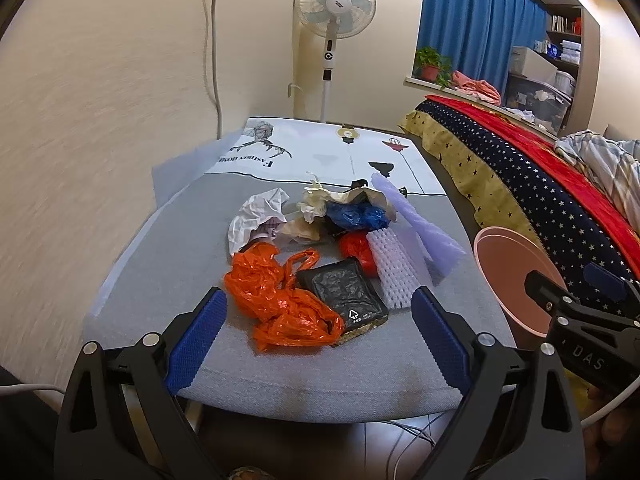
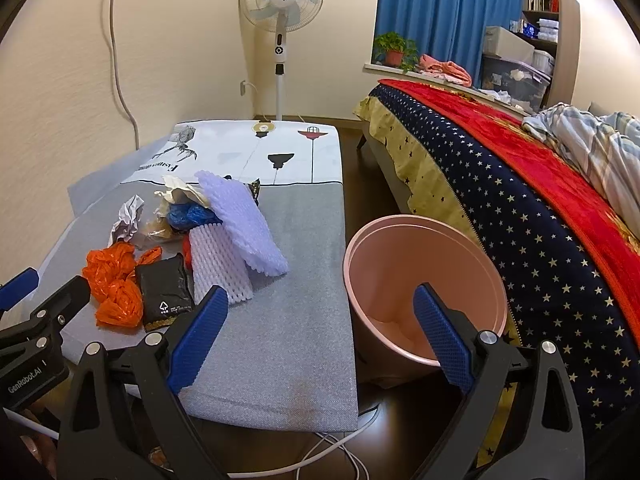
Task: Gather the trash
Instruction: 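Move both grippers toward the trash pile on the ironing board, then grasp the orange plastic bag with the left gripper while the right grasps the lavender foam sheet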
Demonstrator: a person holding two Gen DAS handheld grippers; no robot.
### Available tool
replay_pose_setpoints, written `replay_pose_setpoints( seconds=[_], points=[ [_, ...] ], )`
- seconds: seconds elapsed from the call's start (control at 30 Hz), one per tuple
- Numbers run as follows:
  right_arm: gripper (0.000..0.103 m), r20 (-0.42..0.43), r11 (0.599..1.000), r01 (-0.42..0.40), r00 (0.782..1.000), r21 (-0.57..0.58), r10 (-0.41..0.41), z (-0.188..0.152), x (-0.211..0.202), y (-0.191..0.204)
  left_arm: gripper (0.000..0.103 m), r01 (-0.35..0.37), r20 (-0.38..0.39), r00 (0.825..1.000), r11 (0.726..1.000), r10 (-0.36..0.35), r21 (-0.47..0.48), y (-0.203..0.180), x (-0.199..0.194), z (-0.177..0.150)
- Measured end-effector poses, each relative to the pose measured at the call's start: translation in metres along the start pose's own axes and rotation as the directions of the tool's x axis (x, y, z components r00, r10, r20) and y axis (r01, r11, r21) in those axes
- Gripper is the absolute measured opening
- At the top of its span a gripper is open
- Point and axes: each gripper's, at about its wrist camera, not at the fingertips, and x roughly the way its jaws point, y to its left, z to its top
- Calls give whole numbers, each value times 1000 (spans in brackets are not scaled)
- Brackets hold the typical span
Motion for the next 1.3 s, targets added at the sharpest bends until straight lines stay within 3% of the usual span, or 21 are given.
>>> replay_pose_setpoints(
  seconds=[0.83,1.0,1.13,1.3],
  points=[
    [91,1,1000,0,1000,6,0,0,-1,-2,90,9,6,1000,1000,-9,-3,-3,-3,-1],
    [73,-8,1000,-16,1000,13,16,-1,1,-2,76,16,-5,1000,1000,-16,-14,0,-1,-2],
    [69,-14,999,-38,999,17,38,2,9,0,57,-2,-16,1000,1000,2,-25,4,5,-3],
    [64,-2,997,-72,997,16,72,10,21,3,55,-49,-19,999,998,48,-46,12,16,-3]
  ],
)
